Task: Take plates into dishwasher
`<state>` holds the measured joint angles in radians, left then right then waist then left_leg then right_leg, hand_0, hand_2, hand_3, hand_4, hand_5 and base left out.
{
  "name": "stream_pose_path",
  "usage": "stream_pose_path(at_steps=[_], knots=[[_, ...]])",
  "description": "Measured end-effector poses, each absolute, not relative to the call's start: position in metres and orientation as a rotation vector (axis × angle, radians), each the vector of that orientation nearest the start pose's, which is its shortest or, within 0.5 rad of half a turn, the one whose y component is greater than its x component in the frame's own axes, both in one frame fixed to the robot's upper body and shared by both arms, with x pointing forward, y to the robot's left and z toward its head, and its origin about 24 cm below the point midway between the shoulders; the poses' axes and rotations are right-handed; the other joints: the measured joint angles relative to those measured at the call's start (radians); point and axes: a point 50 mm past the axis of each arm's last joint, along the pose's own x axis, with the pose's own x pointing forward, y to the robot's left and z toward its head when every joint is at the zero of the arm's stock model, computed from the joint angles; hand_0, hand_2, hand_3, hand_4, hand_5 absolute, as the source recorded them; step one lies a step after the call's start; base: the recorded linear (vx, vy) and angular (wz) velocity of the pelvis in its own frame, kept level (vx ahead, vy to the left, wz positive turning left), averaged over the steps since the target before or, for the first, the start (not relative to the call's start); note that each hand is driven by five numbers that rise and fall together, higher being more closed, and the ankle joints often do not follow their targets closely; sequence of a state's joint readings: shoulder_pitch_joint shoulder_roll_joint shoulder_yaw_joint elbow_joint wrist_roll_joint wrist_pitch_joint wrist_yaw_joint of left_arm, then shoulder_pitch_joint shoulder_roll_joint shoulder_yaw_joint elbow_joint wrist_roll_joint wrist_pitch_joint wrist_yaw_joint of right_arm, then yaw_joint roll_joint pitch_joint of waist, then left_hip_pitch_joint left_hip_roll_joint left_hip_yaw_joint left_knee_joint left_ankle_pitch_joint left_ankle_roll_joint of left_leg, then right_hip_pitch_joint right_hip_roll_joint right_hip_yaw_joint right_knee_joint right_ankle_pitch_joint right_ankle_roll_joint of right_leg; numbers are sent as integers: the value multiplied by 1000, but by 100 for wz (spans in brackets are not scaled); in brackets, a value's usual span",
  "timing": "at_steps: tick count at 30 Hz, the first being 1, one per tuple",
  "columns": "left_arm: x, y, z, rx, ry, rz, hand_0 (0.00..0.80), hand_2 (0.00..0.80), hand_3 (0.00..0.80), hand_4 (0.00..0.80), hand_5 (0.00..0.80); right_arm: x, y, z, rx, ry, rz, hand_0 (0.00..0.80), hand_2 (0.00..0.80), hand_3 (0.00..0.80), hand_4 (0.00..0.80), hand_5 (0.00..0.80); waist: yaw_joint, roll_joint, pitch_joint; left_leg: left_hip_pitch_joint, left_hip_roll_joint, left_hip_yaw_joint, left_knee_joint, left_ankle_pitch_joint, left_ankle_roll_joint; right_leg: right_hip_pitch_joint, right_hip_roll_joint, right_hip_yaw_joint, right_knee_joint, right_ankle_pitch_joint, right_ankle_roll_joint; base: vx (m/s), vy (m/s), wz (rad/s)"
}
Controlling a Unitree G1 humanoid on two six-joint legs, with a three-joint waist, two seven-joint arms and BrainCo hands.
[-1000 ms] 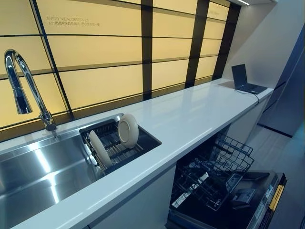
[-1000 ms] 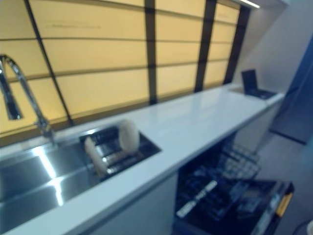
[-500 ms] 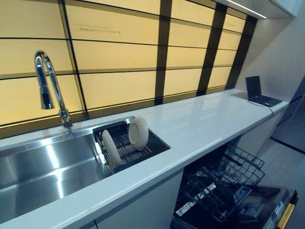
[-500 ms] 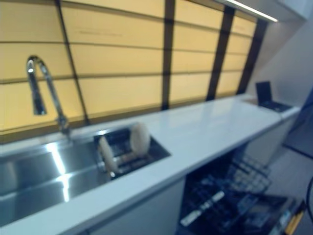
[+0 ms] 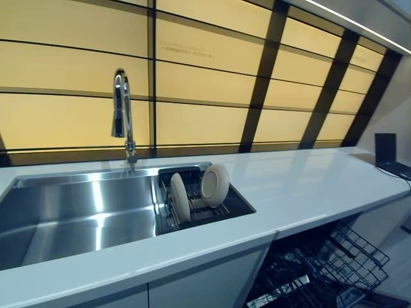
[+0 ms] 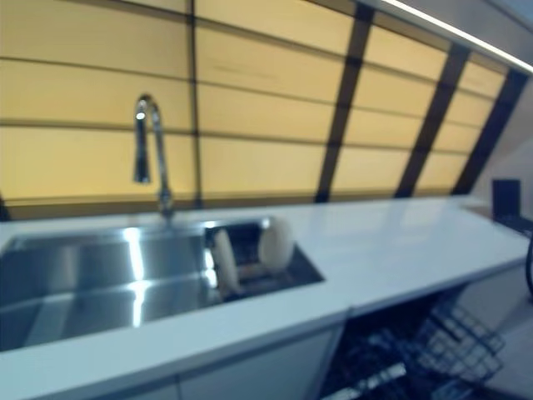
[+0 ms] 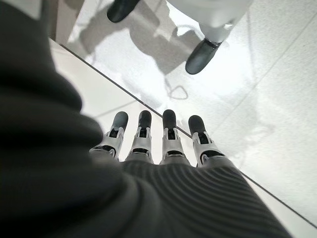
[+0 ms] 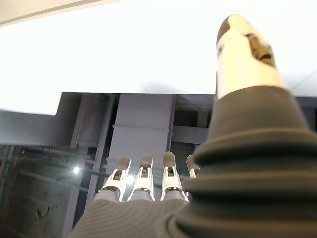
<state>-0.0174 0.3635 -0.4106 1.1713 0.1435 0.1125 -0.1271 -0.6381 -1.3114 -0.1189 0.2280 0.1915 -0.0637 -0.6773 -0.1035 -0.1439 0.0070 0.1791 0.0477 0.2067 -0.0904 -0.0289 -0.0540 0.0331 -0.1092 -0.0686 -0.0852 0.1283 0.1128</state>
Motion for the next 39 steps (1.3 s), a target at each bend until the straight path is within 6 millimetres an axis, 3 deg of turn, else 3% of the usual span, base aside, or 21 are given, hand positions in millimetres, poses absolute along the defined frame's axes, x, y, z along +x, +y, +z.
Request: stream_pose_path(at_steps=[8,13,20,29,33,39], knots=[[90,258,-154,626,1347,-303,0,0,0,0,0,255,-330,401,-794,-944,-886,0,0,0,0,0,63,-4,-3,-3,3,-65,0,7,-6,31,-1,-56,-4,-19,-21,7,-44,23],[93,257,-153,631,1327,-300,0,0,0,0,0,259,-319,414,-800,-980,-863,0,0,0,0,0,91,-4,-3,-24,5,-105,5,22,-10,34,0,-81,-4,-27,-27,-9,-45,28],[93,258,-153,626,1323,-289,0,0,0,0,0,268,-308,420,-765,-984,-850,0,0,0,0,0,123,22,9,-35,8,-163,5,34,-15,59,-1,-125,-5,-42,-28,-6,-44,26],[87,255,-155,590,1331,-272,0,0,0,0,0,290,-296,415,-698,-930,-817,0,0,0,0,0,152,51,6,-54,15,-211,6,46,-24,66,4,-169,-5,-51,-35,-7,-33,15],[89,254,-155,581,1322,-270,0,0,0,0,0,306,-293,402,-577,-852,-744,0,0,0,0,0,175,59,9,-55,14,-216,6,49,-24,69,3,-176,-5,-52,-36,17,23,3],[90,250,-156,572,1305,-280,0,0,0,0,0,331,-294,378,-411,-709,-656,0,0,0,0,0,175,77,13,-58,11,-234,6,50,-23,75,0,-193,-5,-55,-34,51,78,9]])
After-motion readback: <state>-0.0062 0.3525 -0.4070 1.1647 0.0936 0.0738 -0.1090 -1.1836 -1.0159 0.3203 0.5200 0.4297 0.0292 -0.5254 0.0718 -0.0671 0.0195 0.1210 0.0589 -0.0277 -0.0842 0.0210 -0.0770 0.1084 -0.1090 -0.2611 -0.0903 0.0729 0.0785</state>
